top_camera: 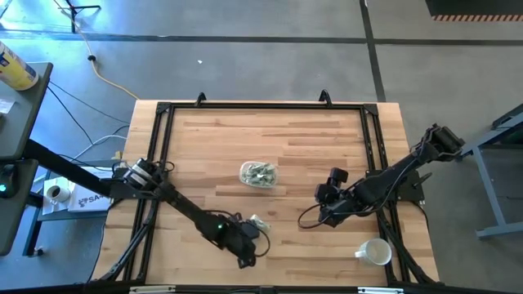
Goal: Pick and place Stevia / Truvia into bins
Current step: Put the stevia packet into the transparent container
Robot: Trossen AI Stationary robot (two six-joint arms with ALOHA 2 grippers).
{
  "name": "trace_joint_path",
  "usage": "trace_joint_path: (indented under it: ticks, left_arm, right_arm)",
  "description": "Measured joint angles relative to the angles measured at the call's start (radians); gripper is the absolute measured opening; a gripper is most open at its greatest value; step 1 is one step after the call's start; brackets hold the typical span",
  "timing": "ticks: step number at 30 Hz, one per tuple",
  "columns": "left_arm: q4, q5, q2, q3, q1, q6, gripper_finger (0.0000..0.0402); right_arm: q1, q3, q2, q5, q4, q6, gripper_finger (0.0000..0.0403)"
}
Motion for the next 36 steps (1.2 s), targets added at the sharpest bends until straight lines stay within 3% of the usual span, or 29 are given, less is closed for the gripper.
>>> trace_joint_path:
  ticks: [3,7,11,16,22,28,32,36]
  left_arm:
    - [-0.054,-0.005,-0.005,0.026,0.008,-0.045,0.0275]
    - [-0.127,-0.048,-0.018,0.09,0.002,0.007,0.0275]
    - [-0.15,-0.067,-0.014,0.089,0.014,0.162,0.0275]
    - [-0.139,-0.09,-0.015,0.084,0.028,0.485,0.0275]
    - [-0.096,0.021,-0.006,0.084,0.072,0.748,0.0275]
    - [-0.059,0.166,0.01,0.085,0.13,0.833,0.0271]
    - [-0.065,0.246,0.035,0.084,0.152,0.857,0.024]
    - [-0.083,0.25,0.052,0.087,0.158,0.877,0.0192]
  right_arm:
    - [0.0,0.0,0.0,-0.023,-0.01,0.008,0.024]
    - [0.0,0.0,0.0,-0.015,-0.029,0.027,0.0239]
    - [-0.005,0.0,0.0,0.005,-0.042,0.024,0.024]
    - [-0.012,0.0,0.0,0.01,-0.051,0.021,0.0238]
    - [-0.012,0.0,0.0,0.029,-0.067,0.032,0.0237]
    - [-0.012,0.0,0.0,0.03,-0.084,0.076,0.0237]
    - [-0.012,0.0,0.0,0.03,-0.097,0.082,0.0237]
    - [-0.012,0.0,0.0,0.031,-0.104,0.082,0.0237]
